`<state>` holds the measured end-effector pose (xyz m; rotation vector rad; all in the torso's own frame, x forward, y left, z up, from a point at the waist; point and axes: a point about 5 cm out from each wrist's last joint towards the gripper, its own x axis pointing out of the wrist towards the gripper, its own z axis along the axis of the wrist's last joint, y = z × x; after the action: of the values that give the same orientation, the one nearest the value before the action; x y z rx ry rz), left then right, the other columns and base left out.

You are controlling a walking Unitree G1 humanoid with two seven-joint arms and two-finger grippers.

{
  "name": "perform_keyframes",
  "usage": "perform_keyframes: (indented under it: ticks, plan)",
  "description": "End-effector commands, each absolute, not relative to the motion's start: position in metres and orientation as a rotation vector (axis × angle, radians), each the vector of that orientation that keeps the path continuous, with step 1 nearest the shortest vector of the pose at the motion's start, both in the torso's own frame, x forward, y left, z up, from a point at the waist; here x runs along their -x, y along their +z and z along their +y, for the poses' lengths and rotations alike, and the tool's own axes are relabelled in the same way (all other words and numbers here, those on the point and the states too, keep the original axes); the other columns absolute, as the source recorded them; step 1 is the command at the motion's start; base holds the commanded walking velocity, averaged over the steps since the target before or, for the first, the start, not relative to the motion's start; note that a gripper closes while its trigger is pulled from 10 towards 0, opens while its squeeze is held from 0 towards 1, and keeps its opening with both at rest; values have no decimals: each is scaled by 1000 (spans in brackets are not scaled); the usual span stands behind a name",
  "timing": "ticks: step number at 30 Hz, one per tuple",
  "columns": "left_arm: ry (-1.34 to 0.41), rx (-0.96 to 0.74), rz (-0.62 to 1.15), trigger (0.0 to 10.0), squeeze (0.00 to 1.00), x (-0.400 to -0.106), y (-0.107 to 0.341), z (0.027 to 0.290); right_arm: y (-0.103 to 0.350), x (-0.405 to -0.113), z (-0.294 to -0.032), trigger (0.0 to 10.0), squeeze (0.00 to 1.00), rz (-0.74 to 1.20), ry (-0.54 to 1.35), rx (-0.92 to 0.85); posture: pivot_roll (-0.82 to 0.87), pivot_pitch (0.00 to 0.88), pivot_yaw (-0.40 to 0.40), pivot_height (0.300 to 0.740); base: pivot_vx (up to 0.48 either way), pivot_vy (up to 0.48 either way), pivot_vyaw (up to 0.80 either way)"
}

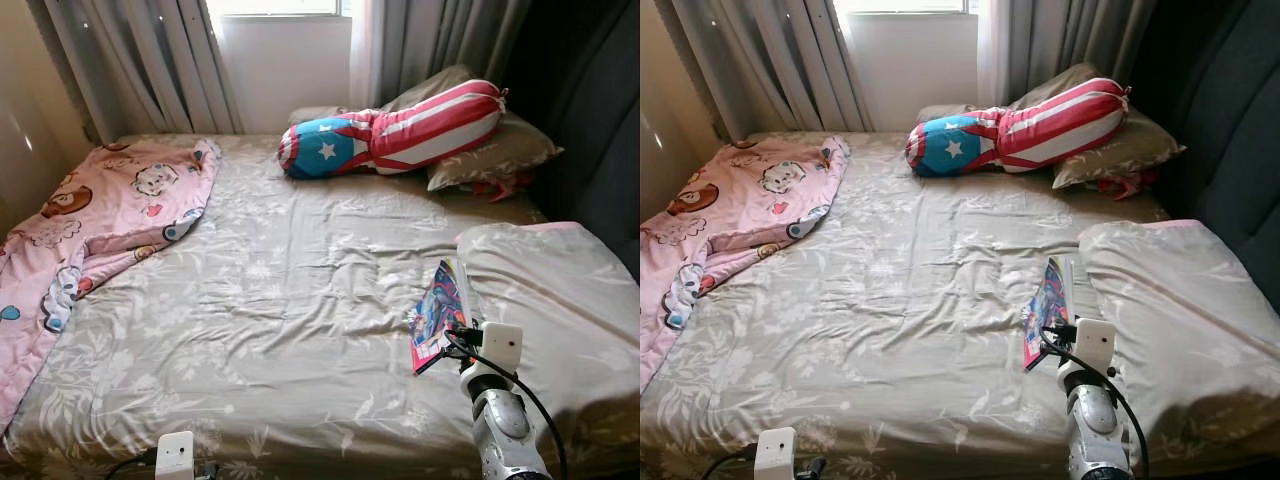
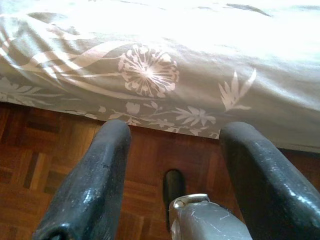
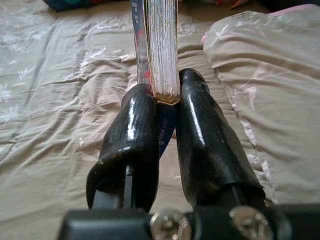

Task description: Clean up the room

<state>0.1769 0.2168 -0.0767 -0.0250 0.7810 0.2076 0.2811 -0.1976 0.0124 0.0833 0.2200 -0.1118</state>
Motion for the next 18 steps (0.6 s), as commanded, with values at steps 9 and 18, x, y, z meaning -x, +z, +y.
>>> perform_keyframes:
  ticks: [9,18]
  plan:
    - [224,26,800,10000,0,-173,-78,224,18,-288,-193,10000,0,200,-101,-78,-76,0,-2,729,253,0,0]
    - [230,16,793,10000,0,-174,-77,225,15,-285,-193,10000,0,204,-108,-80,-71,0,-2,729,0,0,0]
